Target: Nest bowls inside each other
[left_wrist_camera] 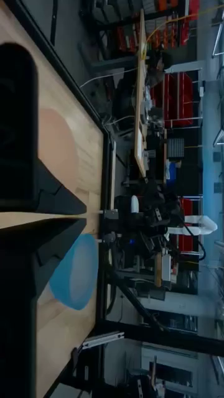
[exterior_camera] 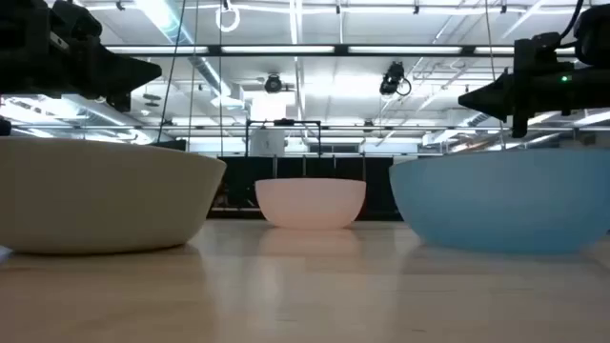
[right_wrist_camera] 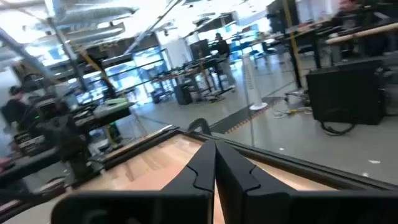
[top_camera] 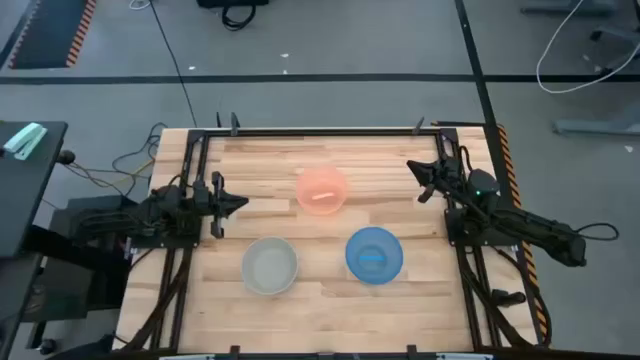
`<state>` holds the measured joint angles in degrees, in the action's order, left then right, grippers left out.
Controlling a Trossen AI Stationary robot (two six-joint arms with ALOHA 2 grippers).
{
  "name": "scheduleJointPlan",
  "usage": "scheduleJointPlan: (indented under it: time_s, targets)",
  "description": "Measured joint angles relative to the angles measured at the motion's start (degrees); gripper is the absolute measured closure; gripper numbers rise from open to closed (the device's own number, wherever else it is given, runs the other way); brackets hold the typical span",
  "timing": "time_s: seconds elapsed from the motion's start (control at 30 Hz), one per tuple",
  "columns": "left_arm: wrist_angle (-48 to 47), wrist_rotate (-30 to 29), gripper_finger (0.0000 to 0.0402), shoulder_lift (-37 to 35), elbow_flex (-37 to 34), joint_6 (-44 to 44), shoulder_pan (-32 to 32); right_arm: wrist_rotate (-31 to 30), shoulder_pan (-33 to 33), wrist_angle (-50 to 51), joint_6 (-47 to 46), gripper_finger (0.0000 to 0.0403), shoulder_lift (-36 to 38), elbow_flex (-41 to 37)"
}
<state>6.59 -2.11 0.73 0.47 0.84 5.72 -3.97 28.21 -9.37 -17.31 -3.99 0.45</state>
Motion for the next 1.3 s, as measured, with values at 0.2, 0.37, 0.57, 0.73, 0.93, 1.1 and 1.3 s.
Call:
scheduleJointPlan:
  time_s: [0.2, 0.37, 0.57, 0.73, 0.93, 1.1, 1.3]
  targets:
    - [0.0, 0.0, 0.0379, 0.0, 0.0, 0.0, 0.0, 1.5, 0.0, 0.0, 1.3, 0.0387, 0.0, 0.0]
    - [0.0, 0.0, 0.0372, 0.0, 0.0, 0.0, 0.0, 1.5, 0.0, 0.0, 0.5, 0.0387, 0.0, 0.0]
    - [0.0, 0.0, 0.0373, 0.0, 0.0, 0.0, 0.0, 1.6, 0.0, 0.0, 0.4, 0.0387, 0.0, 0.0]
    - [0.0, 0.0, 0.0382, 0.0, 0.0, 0.0, 0.0, 1.6, 0.0, 0.2, 0.6, 0.0387, 0.0, 0.2]
    - [0.0, 0.0, 0.0379, 0.0, 0.0, 0.0, 0.0, 4.0, 0.0, 6.4, 3.1, 0.0387, -1.7, 6.6]
    - [0.0, 0.0, 0.0371, 0.0, 0.0, 0.0, 0.0, 4.4, 0.0, 19.4, 3.2, 0.0386, -8.3, 17.7]
    - [0.0, 0.0, 0.0372, 0.0, 0.0, 0.0, 0.0, 4.4, 0.0, 34.0, 1.6, 0.0364, -22.2, 31.4]
